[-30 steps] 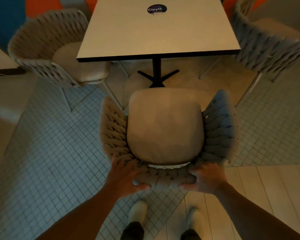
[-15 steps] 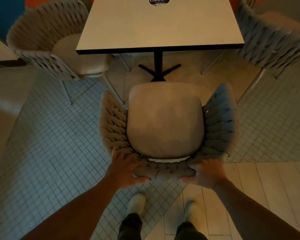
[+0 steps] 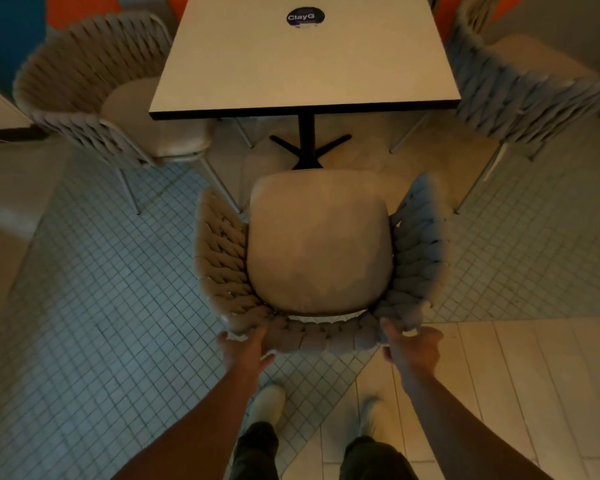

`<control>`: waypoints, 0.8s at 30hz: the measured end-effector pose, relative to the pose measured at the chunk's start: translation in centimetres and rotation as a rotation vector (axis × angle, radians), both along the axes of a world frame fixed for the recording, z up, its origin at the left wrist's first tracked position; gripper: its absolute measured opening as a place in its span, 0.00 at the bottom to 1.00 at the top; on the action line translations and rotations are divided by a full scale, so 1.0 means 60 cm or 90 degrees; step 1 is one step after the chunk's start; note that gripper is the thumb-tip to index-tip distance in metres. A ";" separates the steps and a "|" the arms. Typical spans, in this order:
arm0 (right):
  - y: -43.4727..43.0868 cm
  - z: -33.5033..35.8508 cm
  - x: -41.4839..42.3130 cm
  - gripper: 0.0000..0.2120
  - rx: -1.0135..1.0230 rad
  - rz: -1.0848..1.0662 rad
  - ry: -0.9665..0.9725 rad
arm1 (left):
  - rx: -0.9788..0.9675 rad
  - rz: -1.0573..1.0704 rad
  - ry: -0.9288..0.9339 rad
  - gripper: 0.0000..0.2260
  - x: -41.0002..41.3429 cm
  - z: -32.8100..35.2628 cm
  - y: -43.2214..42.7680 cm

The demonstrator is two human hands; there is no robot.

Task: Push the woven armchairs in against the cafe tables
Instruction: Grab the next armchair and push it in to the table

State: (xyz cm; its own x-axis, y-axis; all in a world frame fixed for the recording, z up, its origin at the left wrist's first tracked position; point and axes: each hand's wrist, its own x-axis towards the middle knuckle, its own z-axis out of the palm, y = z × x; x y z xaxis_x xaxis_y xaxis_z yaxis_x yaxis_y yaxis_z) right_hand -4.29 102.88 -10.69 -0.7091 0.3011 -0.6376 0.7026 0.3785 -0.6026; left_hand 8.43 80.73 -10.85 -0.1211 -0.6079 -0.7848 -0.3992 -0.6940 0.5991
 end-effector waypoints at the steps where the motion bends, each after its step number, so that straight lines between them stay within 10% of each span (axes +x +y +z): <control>1: -0.004 -0.004 -0.010 0.27 -0.057 -0.020 -0.042 | 0.037 0.006 0.028 0.39 -0.010 0.011 0.008; 24: -0.013 -0.017 0.012 0.35 -0.019 -0.023 -0.107 | 0.111 -0.064 0.021 0.17 -0.007 0.075 0.047</control>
State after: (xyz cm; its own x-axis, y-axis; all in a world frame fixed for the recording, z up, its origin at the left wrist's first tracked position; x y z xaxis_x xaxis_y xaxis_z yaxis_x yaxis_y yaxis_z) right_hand -3.60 102.09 -11.68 -0.5804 0.3041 -0.7554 0.8075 0.3343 -0.4859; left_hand 7.99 83.56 -6.33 -0.2017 -0.4464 -0.8718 -0.4534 -0.7464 0.4871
